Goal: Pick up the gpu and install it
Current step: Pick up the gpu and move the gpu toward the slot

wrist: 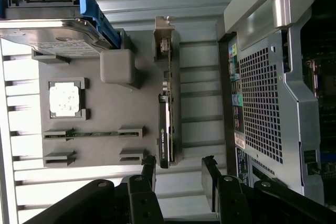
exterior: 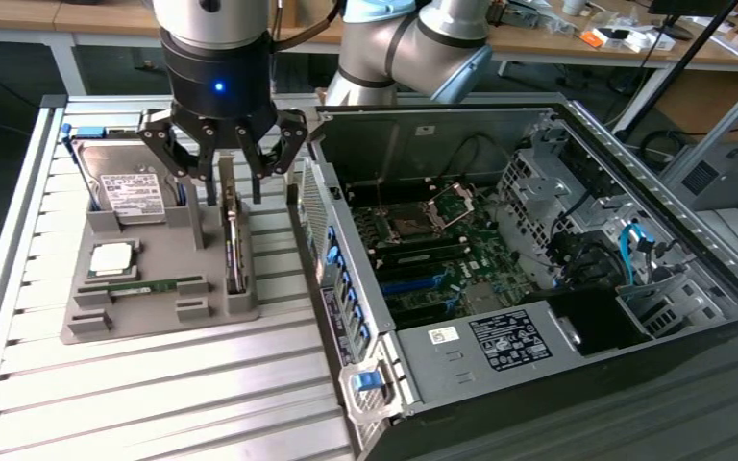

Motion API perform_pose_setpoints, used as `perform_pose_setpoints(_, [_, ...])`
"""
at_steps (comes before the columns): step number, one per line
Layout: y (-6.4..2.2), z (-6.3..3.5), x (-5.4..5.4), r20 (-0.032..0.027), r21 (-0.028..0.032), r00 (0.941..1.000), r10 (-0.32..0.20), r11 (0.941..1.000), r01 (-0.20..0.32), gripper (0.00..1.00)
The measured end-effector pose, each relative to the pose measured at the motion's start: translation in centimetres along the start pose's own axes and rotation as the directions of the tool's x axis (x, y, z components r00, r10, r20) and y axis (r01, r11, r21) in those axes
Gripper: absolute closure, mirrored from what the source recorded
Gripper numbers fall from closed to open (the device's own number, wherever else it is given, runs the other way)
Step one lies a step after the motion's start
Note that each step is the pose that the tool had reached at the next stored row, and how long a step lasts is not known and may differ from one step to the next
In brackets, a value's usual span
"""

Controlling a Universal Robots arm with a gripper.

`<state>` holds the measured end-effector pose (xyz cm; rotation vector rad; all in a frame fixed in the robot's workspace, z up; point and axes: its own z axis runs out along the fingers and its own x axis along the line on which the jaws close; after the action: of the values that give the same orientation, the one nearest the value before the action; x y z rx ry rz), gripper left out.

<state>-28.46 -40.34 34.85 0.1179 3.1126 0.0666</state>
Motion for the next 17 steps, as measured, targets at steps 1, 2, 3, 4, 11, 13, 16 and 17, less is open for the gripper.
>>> perform_pose_setpoints(1, [0.00,0.05,0.00,0.0000,0.0000,1.0000,0.000,1.0000,0.000,0.52])
perform_pose_setpoints(2, [0.00,0.10,0.00,0.0000,0.0000,1.0000,0.000,1.0000,0.000,0.52])
perform_pose_setpoints(3, [-0.01,0.13,0.00,0.0000,0.0000,1.0000,0.000,1.0000,0.000,0.52])
perform_pose_setpoints(4, [-0.01,0.16,0.00,0.0000,0.0000,1.0000,0.000,1.0000,0.000,0.52])
perform_pose_setpoints(11, [-0.02,0.43,0.01,0.0001,0.0000,1.0000,0.000,1.0000,0.000,0.52])
perform_pose_setpoints(13, [-0.03,0.80,0.02,0.0000,0.0000,1.0000,0.000,1.0000,0.000,0.52])
perform_pose_setpoints(16, [-0.04,1.01,0.02,0.0000,0.0001,1.0000,0.000,1.0000,0.000,0.52])
perform_pose_setpoints(17, [-0.04,1.02,0.02,0.0000,0.0000,1.0000,0.000,1.0000,0.000,0.52])
